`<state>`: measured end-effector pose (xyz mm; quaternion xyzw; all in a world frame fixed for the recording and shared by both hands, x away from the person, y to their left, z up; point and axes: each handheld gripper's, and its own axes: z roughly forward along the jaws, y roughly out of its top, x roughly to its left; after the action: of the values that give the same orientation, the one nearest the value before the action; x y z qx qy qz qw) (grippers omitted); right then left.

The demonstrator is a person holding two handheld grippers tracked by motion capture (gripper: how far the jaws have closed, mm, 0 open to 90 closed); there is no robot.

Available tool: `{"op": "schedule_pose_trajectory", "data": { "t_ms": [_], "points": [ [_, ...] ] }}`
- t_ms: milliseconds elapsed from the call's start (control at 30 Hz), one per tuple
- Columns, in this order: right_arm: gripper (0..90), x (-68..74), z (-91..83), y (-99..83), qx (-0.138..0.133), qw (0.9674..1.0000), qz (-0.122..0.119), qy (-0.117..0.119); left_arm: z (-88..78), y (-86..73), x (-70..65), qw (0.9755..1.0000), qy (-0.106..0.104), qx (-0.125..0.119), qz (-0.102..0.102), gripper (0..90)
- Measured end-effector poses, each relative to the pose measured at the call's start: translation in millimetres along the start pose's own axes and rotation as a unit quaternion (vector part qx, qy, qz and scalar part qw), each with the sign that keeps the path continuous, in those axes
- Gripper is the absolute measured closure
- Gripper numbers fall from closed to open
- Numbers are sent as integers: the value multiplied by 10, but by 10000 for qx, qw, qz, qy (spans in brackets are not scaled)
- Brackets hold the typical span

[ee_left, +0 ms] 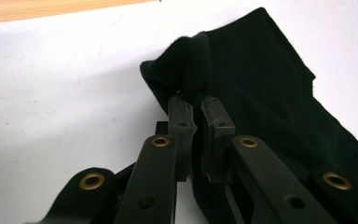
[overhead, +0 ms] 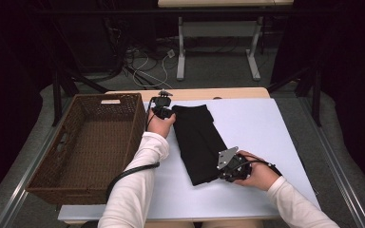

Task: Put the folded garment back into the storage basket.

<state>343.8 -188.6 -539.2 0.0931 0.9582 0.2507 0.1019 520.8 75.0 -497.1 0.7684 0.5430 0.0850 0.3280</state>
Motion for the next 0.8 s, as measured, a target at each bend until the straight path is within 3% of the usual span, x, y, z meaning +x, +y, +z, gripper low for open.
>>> {"op": "schedule_pose_trajectory", "data": {
  "t_ms": [167,400,800],
  "points": [
    [833,-24,12,2,-24,10000,41,-35,3,-5,3,10000,3,-9,1,841],
    [847,0,12,12,-24,9999,-101,-103,6,-12,10,10000,46,6,7,840],
    [853,28,2,23,23,9997,-144,-201,-3,0,-1,10000,32,-6,-11,841]
  ]
}}
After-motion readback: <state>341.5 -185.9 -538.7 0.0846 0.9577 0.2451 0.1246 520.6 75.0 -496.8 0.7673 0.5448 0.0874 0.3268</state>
